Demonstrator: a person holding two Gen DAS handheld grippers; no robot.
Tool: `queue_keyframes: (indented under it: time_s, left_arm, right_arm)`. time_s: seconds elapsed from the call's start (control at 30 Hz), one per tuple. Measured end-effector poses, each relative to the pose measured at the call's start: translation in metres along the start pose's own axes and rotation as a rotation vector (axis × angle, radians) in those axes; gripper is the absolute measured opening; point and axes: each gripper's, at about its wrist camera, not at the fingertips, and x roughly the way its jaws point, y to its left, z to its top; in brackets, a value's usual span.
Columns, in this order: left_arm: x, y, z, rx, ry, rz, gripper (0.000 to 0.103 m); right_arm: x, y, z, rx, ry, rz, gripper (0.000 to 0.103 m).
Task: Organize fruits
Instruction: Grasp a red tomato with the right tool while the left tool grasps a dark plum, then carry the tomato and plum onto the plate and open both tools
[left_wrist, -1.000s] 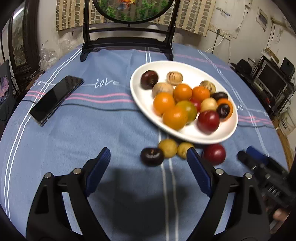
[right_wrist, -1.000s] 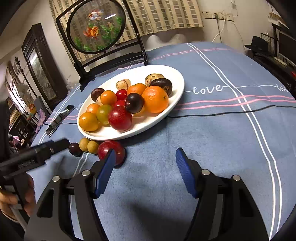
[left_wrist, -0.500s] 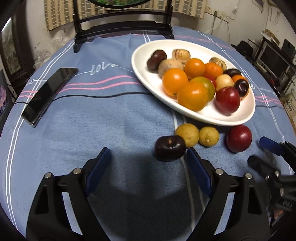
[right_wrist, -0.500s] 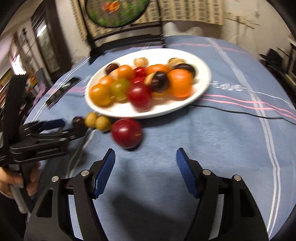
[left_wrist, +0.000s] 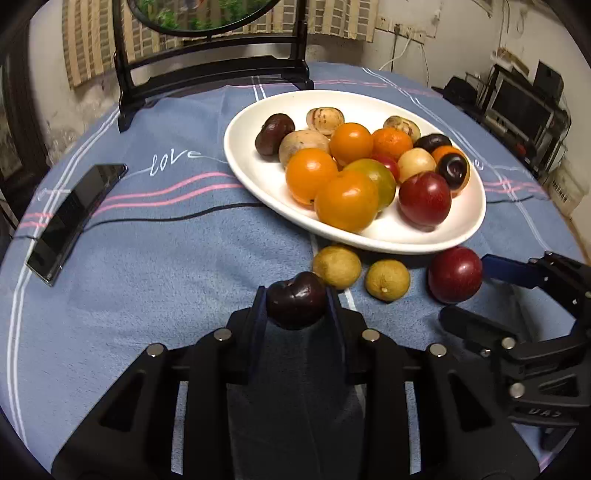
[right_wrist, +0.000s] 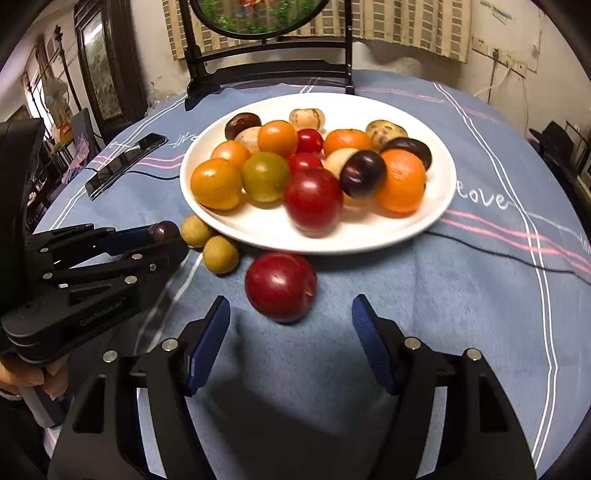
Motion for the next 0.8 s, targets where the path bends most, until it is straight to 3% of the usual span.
queue_keyframes:
  time_s: [0.17,0.23,0.33,0.8]
  left_arm:
    - [-0.001,0.003,0.0,-0.021,-0.002,-0.025,0.031]
    - [-0.001,0.005,0.0,-0.03,0.0,-0.033,0.032]
    - [-0.001,0.004,-0.001,-0.024,-0.002,-0.029,0.032]
    - [-0.016,0.001,-0.005,-0.034,-0.019,-0.019,0.032]
  right_arm:
    - [0.008,0.008,0.006,-0.022,0.009,-0.057,0.068]
    - [0.014,0.01,0.008,-0.025,0.024,-0.073,0.051]
    - [0.018,0.01,0.011,-0.015,0.028,-0.063,0.041]
    - [-0.019,-0.029,-0.023,0.096,0.021,-0.042,0.041]
